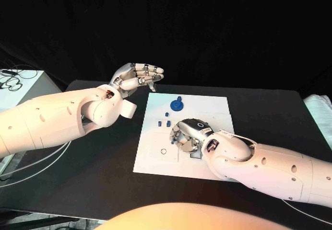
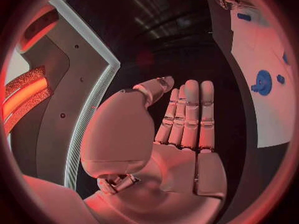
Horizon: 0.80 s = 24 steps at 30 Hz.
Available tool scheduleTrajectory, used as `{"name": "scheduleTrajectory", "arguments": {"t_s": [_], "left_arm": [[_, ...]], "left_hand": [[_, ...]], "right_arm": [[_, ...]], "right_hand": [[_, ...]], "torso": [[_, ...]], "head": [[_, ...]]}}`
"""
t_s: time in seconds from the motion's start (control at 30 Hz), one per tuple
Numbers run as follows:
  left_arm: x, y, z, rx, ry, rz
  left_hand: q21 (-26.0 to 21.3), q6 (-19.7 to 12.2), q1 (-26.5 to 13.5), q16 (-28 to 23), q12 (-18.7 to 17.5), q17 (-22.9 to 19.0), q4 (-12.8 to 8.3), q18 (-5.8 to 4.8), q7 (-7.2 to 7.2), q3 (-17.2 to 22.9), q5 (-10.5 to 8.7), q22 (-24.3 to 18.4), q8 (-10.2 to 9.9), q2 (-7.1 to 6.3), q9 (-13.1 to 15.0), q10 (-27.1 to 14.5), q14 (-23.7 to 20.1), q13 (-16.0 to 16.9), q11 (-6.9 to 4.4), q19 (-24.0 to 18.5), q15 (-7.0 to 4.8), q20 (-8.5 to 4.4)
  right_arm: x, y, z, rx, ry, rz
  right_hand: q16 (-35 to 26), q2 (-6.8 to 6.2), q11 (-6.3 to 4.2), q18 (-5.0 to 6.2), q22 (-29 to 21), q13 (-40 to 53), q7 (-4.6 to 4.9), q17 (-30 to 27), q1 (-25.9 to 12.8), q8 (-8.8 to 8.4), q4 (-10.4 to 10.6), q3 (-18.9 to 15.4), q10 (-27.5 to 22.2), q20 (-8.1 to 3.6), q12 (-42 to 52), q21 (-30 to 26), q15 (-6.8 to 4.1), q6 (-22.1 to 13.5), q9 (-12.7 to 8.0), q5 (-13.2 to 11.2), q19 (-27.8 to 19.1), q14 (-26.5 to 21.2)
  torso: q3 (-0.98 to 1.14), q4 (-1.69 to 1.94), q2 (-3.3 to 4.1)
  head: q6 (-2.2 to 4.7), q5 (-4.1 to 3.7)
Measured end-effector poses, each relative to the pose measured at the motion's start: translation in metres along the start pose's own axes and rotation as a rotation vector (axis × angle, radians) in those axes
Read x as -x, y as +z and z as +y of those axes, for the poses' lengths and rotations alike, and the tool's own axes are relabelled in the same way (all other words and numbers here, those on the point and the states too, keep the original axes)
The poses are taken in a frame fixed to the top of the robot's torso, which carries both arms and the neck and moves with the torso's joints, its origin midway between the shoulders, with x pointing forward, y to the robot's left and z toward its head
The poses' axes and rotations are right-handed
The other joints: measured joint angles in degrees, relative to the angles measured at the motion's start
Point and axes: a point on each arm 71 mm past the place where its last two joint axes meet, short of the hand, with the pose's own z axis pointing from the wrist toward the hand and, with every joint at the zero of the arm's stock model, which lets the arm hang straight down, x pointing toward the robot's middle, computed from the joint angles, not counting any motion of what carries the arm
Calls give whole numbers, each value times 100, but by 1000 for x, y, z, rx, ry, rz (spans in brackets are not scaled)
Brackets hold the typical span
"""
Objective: Assemble the parts on the task board
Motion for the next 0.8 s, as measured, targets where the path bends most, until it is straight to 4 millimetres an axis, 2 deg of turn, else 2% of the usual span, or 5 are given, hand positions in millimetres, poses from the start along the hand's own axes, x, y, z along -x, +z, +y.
{"name": "scheduleTrajectory", "arguments": {"t_s": [0.17, 0.27, 0.37, 0.6, 0.8], "left_arm": [[0, 0, 0, 1, 0, 0], [0, 0, 0, 1, 0, 0], [0, 0, 0, 2, 0, 0], [0, 0, 0, 3, 0, 0], [0, 0, 0, 4, 0, 0]], "left_hand": [[0, 0, 0, 0, 0, 0, 0, 0, 0, 0, 0, 0, 0, 0, 0, 0, 0, 0, 0, 0, 0, 0], [-23, 0, 25, 0, 0, -6, 0, 0, 0, 0, 0, -10, 0, 25, -3, 0, 0, 0, 0, 13, 0, 13], [-23, 0, 25, 0, 0, -9, 0, -1, 0, 0, 0, -11, 0, 25, -6, 0, 0, 0, 0, 22, 0, 22], [-23, 0, 25, 0, 0, -9, 0, 0, 0, 0, 0, -11, 0, 25, -6, 0, 0, 0, 0, 21, 0, 22], [-22, 0, 25, 0, 0, -8, 0, -1, 0, 0, 0, -11, 0, 25, -6, 0, 0, 0, 0, 21, 0, 21]], "right_arm": [[0, 1, 1, -2, -5, 3], [0, 3, 2, -2, -10, 6], [-1, 5, 3, 0, -15, 11], [-4, 7, 4, 6, -31, 26], [-4, 6, 5, 11, -37, 27]], "right_hand": [[0, 1, 0, 0, -45, 0, 41, -38, -1, 0, -9, 10, 0, 13, -20, -55, 0, -41, 18, 15, -13, 0], [0, 48, -10, 0, -114, 2, 101, -73, -53, -7, 0, 0, -10, 62, -115, -163, 0, -104, 36, 173, -66, 0], [0, -3, -40, 1, -214, 208, 121, -126, -186, -44, 57, -70, -40, 82, -160, -290, 21, -183, 56, 303, -150, 21], [0, -114, -71, 2, -336, 191, 137, -158, -298, -67, 64, -109, -50, 113, -160, -424, 42, -240, 74, 334, -238, -1], [0, -115, -93, 1, -341, 189, 138, -158, -298, -70, 48, -125, -70, 113, -160, -424, 42, -241, 71, 341, -238, -1]], "torso": [[1, -2, -1], [1, 0, -1], [4, 3, 1], [4, 4, 3], [4, -3, 1]], "head": [[-1, 2], [-3, 3], [-7, 3], [-20, 7], [-27, 17]]}}
